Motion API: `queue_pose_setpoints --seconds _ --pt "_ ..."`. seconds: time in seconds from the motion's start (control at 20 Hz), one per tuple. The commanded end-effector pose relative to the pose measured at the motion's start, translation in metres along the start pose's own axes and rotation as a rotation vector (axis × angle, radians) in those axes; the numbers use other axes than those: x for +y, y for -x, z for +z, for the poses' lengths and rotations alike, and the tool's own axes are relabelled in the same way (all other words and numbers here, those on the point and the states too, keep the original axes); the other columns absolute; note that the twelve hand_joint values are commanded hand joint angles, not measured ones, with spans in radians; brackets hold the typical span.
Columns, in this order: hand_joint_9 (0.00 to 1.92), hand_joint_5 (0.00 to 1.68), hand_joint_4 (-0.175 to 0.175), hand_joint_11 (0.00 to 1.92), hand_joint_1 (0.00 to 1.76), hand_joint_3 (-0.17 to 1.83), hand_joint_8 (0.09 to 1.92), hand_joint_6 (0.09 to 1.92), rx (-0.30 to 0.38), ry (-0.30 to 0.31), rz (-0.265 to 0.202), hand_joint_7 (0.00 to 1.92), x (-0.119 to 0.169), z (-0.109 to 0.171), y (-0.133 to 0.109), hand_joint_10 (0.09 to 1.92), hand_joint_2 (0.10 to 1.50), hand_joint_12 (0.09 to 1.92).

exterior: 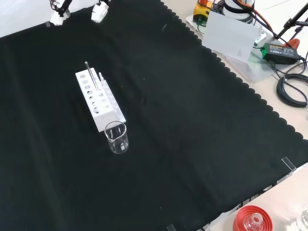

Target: Take the glass rod from the white test tube rack.

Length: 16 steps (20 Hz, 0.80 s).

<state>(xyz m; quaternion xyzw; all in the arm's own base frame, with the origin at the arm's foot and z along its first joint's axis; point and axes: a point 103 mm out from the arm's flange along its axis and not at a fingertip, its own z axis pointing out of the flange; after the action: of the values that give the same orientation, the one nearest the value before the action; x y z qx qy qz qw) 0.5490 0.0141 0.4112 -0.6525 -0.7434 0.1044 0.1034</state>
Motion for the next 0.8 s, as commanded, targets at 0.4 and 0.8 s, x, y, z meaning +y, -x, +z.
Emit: queue_pose_setpoints --seconds 0.4,0.8 --pt "0.63 0.37 -0.004 0.54 0.57 0.47 0.78 0.09 0.012 -0.033 0.015 0.41 0.006 0.022 0.008 0.86 0.84 1.39" --pt "0.69 0.38 -0.008 0.6 0.57 0.47 0.79 0.09 0.017 -0.051 0.013 0.44 0.012 0.04 0.012 0.85 0.84 1.37"
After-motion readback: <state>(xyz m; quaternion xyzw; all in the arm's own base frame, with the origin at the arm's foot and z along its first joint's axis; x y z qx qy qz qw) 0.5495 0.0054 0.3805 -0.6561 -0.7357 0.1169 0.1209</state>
